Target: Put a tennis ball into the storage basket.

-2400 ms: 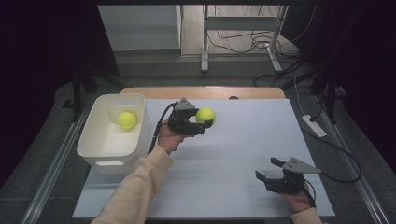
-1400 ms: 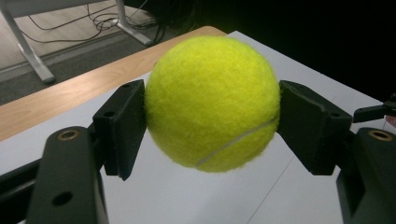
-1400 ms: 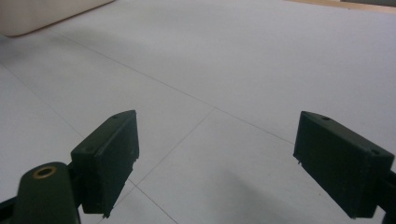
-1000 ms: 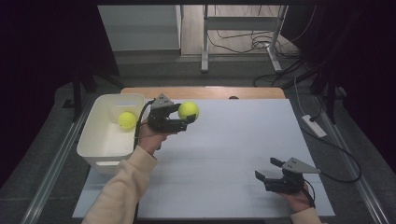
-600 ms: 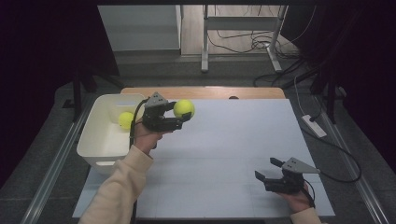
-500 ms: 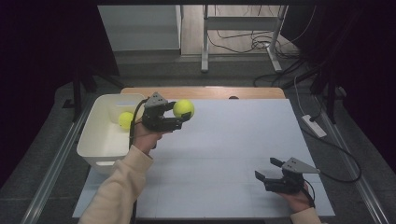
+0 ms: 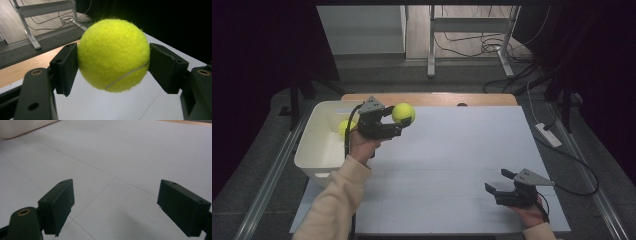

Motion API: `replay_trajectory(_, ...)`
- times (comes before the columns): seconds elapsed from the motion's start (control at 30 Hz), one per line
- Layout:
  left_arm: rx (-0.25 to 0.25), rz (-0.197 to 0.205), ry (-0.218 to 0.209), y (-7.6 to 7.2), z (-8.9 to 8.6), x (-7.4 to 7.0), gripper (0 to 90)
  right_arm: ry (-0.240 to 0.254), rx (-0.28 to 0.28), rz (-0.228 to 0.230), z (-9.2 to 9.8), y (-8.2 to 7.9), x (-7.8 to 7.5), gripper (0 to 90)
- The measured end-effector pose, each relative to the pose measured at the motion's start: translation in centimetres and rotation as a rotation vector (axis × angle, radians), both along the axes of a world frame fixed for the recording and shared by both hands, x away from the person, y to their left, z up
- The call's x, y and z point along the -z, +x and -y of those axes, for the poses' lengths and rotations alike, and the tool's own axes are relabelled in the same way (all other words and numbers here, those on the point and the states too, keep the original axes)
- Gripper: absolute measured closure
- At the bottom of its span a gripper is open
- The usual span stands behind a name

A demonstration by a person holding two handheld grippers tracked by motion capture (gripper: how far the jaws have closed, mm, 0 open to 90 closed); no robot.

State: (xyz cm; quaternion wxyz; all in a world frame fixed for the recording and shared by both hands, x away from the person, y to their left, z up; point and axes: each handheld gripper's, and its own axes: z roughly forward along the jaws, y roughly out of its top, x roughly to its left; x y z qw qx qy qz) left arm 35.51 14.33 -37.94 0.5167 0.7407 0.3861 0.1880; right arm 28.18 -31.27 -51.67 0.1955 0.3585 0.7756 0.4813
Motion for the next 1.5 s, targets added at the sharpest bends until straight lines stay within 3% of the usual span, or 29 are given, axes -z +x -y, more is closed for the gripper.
replay_trajectory(0.8, -0.078, 0.013, 0.014, -0.7, -3.6, -0.6, 27.9, -0.004, 0.001, -0.001, 0.0, 0.0, 0.0, 14.0)
replay_trajectory(1.5, -0.152, 0.014, 0.021, -1.1, -6.2, -0.2, 27.8, -0.006, 0.002, 0.001, -0.1, 0.0, 0.0, 14.0)
